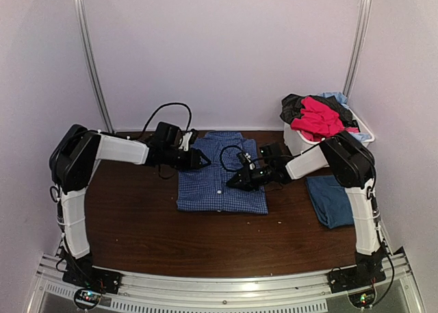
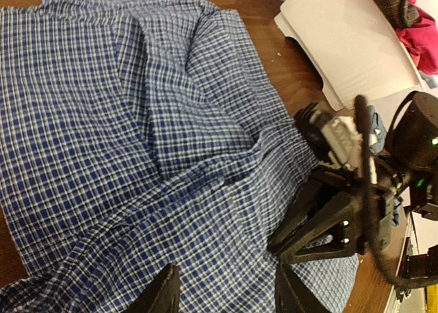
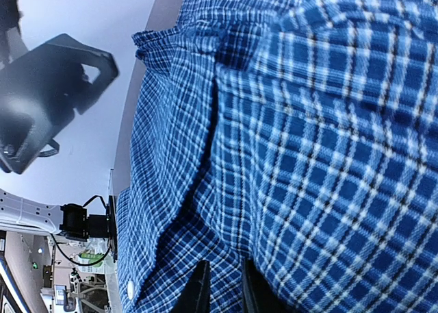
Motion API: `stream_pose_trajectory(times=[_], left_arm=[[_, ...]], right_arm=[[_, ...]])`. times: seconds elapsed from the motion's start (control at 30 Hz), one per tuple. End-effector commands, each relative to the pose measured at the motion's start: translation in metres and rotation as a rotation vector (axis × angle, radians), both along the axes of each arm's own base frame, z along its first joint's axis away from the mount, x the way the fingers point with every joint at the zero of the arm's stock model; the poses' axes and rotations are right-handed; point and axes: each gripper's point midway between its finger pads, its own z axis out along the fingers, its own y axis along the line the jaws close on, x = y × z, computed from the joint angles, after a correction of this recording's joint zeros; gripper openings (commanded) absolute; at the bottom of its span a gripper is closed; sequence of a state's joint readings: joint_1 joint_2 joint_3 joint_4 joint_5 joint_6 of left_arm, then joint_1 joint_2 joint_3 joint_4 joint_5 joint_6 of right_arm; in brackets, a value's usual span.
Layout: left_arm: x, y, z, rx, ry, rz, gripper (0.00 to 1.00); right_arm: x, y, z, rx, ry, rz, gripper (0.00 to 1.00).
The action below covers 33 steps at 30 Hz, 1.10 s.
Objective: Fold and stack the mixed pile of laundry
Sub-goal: Smooth out the 2/3-rectangle-folded shirt at the center of the board.
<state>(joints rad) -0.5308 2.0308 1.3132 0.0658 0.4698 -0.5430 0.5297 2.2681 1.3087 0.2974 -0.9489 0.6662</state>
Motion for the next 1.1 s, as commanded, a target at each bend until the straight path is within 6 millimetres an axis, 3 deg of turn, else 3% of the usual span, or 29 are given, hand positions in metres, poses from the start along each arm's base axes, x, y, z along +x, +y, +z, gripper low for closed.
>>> stream_pose_trajectory(times=[0.0,0.23,0.3,0.37,0.5,0.63,0.8,0.9,1.07], left_arm=[[0.014,0.013,-0.035,-0.023,0.046,0.038,0.49],[0.022,0.012,-0.062,-0.050,0.058,-0.010,0.57],[0.018,0.011,-0.049,-0.073,0.026,-0.037,0.63],[0.009,0.014,-0.022,-0.083,-0.028,-0.046,0.70],[-0.030,0.015,0.020,-0.118,-0.071,-0.089,0.79],[-0.077,-0.001,0.035,-0.160,-0.054,-0.161,0.82],[-0.123,-0.038,0.033,-0.237,0.005,-0.257,0.81],[-0.137,-0.054,0.012,-0.242,0.057,-0.284,0.80],[-0.131,-0.040,-0.036,-0.204,0.134,-0.201,0.78]], right_arm=[[0.006,-0.001,-0.010,-0.024,-0.006,-0.029,0.17],[0.004,-0.005,-0.025,-0.059,-0.010,-0.012,0.17],[0.003,-0.002,-0.004,-0.021,-0.047,0.004,0.18],[-0.002,-0.002,0.028,0.021,-0.095,0.017,0.22],[-0.025,-0.008,0.095,0.097,-0.172,0.040,0.38],[-0.058,-0.007,0.118,0.161,-0.141,0.066,0.43],[-0.097,0.010,0.105,0.206,-0.050,0.096,0.41],[-0.103,0.013,0.083,0.224,0.017,0.075,0.37],[-0.102,-0.002,0.027,0.179,0.109,0.007,0.32]])
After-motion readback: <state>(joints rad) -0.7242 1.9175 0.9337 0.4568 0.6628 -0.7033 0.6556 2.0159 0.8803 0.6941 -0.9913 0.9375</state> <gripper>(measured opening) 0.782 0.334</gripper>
